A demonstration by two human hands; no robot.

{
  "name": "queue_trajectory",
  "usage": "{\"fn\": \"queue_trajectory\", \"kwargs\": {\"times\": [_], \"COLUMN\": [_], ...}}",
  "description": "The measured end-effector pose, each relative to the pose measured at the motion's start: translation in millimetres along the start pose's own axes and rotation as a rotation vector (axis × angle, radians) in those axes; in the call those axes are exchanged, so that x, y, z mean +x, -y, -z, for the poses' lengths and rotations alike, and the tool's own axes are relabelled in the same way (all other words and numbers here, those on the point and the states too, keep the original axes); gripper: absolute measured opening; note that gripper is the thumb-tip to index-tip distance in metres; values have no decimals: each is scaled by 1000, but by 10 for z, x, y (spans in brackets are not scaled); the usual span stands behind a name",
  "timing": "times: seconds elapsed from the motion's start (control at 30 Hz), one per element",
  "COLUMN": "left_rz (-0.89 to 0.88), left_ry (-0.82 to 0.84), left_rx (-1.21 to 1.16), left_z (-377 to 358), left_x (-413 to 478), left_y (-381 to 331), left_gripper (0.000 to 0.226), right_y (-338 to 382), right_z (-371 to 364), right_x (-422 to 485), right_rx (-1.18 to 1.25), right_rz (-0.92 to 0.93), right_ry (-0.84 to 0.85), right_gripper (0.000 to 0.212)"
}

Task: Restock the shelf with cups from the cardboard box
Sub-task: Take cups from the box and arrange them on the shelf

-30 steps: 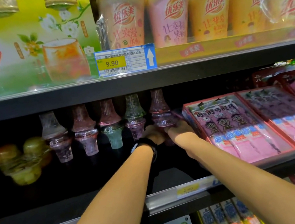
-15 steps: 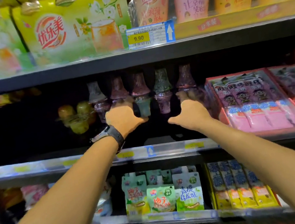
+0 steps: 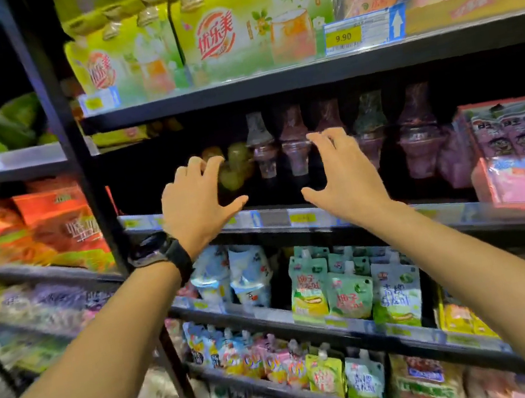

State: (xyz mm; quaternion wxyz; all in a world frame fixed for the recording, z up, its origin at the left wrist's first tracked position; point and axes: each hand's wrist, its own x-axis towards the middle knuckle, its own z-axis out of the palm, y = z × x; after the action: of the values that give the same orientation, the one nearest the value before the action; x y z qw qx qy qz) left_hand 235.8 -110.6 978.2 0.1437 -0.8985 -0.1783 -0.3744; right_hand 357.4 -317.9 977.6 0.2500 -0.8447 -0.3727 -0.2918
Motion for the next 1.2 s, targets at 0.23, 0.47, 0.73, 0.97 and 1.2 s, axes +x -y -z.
{"fn": "queue_trajectory", "kwargs": {"times": [0.23,0.47,0.73,0.97,1.2], "left_rz": [-13,39,-13,-11,-79], "left_ry": [97,460,874,1136,1263], "left_rx": [44,9,-33,-73,-67], "left_z": [-113,-820,-2072,-3222,-4595], "left_x": [-1214,-2413,-3863,-5254,-6777], "left_y": [1010,1957,2214,2015,1688], "left_gripper": [70,73,78,73,79], "right_y": [955,1750,1940,1539,1075], "right_z": [-883,-2268,-3475,-4596,-6092], "right_x": [-802,-1627,-2921,-4177,-5432], "right_rx": [199,83,-106,-154,-182], "right_rz": [241,161,-73,-198,-39], "right_ry": [-58,376,884,1155,1231], "right_gripper": [72,86,93,90,78]}}
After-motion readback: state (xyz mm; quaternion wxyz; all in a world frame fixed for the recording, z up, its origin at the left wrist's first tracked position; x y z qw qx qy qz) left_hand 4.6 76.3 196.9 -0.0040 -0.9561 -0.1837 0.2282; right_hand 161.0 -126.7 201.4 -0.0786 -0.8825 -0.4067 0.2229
